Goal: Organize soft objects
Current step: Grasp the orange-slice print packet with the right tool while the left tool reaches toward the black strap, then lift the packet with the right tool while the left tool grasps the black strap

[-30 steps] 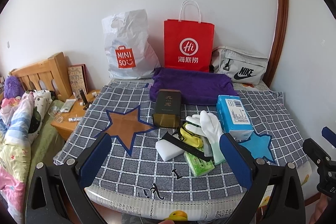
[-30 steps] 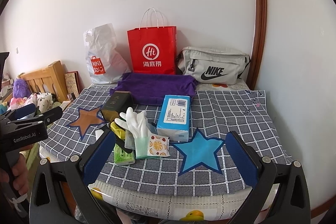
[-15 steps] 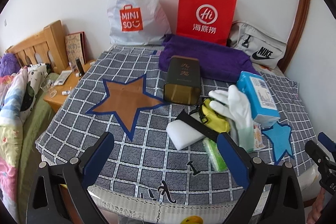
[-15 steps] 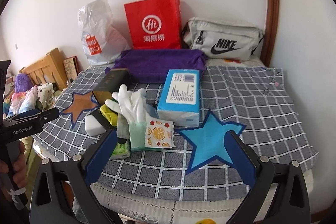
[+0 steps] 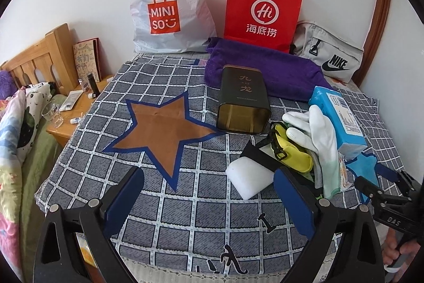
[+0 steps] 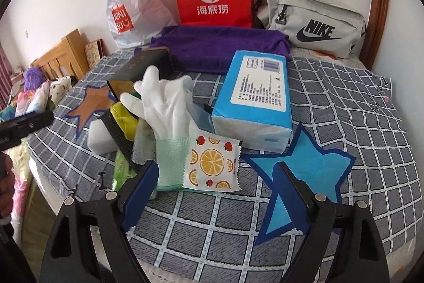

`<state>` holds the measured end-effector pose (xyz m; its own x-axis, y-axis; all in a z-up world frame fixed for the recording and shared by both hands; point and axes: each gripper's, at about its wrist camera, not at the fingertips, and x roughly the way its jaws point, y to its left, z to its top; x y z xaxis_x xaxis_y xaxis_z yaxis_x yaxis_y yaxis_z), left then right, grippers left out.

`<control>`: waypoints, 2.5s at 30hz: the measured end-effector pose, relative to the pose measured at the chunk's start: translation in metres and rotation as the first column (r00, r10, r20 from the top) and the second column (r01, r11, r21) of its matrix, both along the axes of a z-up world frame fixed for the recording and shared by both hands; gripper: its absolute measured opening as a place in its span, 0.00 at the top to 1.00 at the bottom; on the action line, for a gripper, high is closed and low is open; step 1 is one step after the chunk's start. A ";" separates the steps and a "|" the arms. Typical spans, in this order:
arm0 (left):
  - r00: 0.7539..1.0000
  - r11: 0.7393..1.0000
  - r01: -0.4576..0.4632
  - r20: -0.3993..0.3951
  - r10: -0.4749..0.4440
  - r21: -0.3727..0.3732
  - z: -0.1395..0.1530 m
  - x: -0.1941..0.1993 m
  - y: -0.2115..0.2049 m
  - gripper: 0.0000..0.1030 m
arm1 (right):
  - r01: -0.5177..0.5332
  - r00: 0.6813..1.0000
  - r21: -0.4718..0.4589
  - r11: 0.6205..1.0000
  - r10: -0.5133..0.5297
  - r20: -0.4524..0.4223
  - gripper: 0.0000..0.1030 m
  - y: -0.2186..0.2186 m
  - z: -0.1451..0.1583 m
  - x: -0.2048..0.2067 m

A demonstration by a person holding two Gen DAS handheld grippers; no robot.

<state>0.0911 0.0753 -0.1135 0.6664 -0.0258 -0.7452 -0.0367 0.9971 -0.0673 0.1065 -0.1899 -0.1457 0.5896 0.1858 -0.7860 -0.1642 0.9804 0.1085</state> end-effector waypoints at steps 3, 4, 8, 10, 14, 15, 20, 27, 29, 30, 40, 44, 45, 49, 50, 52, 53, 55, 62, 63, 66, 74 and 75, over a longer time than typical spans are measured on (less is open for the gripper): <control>1.000 0.999 0.027 -0.008 -0.027 -0.032 -0.006 0.004 0.001 0.04 | 0.007 0.999 0.033 0.999 -0.006 -0.036 0.15 -0.004 -0.014 0.008; 0.999 0.999 0.032 -0.010 -0.033 -0.041 -0.008 0.005 0.001 0.05 | 0.009 0.999 0.042 0.999 -0.007 -0.047 0.15 -0.007 -0.017 0.010; 0.998 0.995 0.052 -0.014 -0.053 -0.083 -0.018 0.010 0.000 0.04 | 0.019 0.998 0.083 0.996 -0.013 -0.065 0.15 -0.012 -0.029 0.020; 0.998 0.994 0.063 -0.023 -0.065 -0.089 -0.023 0.012 -0.002 0.04 | 0.017 0.997 0.105 0.994 -0.009 -0.074 0.15 -0.013 -0.035 0.025; 0.996 0.994 0.081 -0.030 -0.083 -0.068 -0.029 0.016 -0.008 0.05 | 0.004 0.995 0.154 0.988 0.011 -0.096 0.26 -0.009 -0.048 0.034; 0.996 0.994 0.087 -0.031 -0.089 -0.064 -0.030 0.017 -0.009 0.05 | -0.007 0.995 0.156 0.988 0.021 -0.093 0.36 -0.008 -0.049 0.035; 0.992 0.991 0.118 -0.032 -0.120 -0.056 -0.036 0.020 -0.012 0.05 | -0.055 0.996 0.181 0.982 0.067 -0.065 0.59 -0.007 -0.044 0.028; 0.986 0.987 0.157 -0.058 -0.158 -0.033 -0.054 0.028 -0.015 0.05 | -0.045 0.998 0.155 0.987 0.051 -0.033 0.61 -0.022 -0.032 0.013; 0.982 0.984 0.178 -0.066 -0.180 -0.029 -0.060 0.031 -0.016 0.05 | -0.042 0.998 0.144 0.989 0.047 -0.030 0.61 -0.028 -0.029 0.009; 0.980 0.982 0.185 -0.075 -0.187 -0.024 -0.063 0.032 -0.017 0.05 | -0.039 0.999 0.132 0.990 0.043 -0.027 0.61 -0.031 -0.027 0.008; 0.968 0.972 0.235 -0.088 -0.236 -0.019 -0.081 0.050 -0.034 0.05 | 0.001 0.996 0.080 0.997 0.006 -0.088 0.61 -0.047 -0.046 0.013; 0.963 0.964 0.254 -0.073 -0.260 -0.081 -0.082 0.057 -0.035 0.19 | 0.002 0.995 0.078 0.997 0.005 -0.099 0.61 -0.048 -0.052 0.012; 0.958 0.957 0.268 -0.071 -0.277 -0.115 -0.080 0.057 -0.034 0.33 | 0.001 0.995 0.076 0.997 0.007 -0.102 0.61 -0.048 -0.052 0.012; 0.963 0.958 0.260 -0.041 -0.267 -0.123 -0.067 0.053 -0.029 0.42 | 0.004 0.994 0.068 0.998 0.003 -0.107 0.61 -0.048 -0.050 0.011; 0.964 0.960 0.257 -0.037 -0.262 -0.110 -0.064 0.052 -0.028 0.42 | 0.005 0.994 0.067 0.998 0.002 -0.106 0.61 -0.048 -0.050 0.011; 0.968 0.964 0.244 -0.034 -0.248 -0.105 -0.061 0.049 -0.023 0.43 | 0.009 0.994 0.066 0.998 -0.002 -0.109 0.61 -0.047 -0.050 0.008; 0.971 0.967 0.231 -0.033 -0.236 -0.105 -0.059 0.047 -0.020 0.43 | 0.010 0.994 0.065 0.998 -0.003 -0.109 0.61 -0.047 -0.050 0.007; 0.975 0.970 0.216 -0.029 -0.221 -0.110 -0.055 0.042 -0.013 0.43 | 0.013 0.994 0.065 0.998 -0.006 -0.105 0.61 -0.047 -0.047 0.004; 0.982 0.974 0.187 0.000 -0.188 -0.131 -0.028 0.021 0.004 0.43 | 0.023 0.995 0.051 0.998 -0.018 -0.100 0.61 -0.044 -0.036 -0.005; 0.983 0.975 0.184 0.008 -0.185 -0.127 -0.023 0.018 0.004 0.43 | 0.020 0.995 0.052 0.998 -0.015 -0.097 0.61 -0.042 -0.033 -0.007; 0.983 0.977 0.181 0.029 -0.179 -0.111 -0.011 0.010 0.004 0.43 | 0.006 0.997 0.052 0.999 -0.001 -0.083 0.61 -0.036 -0.025 -0.010; 0.991 0.989 0.131 -0.023 -0.133 -0.065 -0.039 0.016 0.008 0.40 | -0.007 0.997 0.059 0.998 0.011 -0.073 0.61 -0.029 -0.019 -0.017; 0.992 0.991 0.116 -0.040 -0.119 -0.067 -0.044 0.017 0.011 0.39 | -0.006 0.997 0.059 0.998 0.010 -0.075 0.61 -0.030 -0.019 -0.018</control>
<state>0.1083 0.0859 -0.1578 0.6224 -0.1514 -0.7679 0.0764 0.9882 -0.1329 0.0886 -0.2194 -0.1652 0.5275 0.2376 -0.8157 -0.1615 0.9706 0.1783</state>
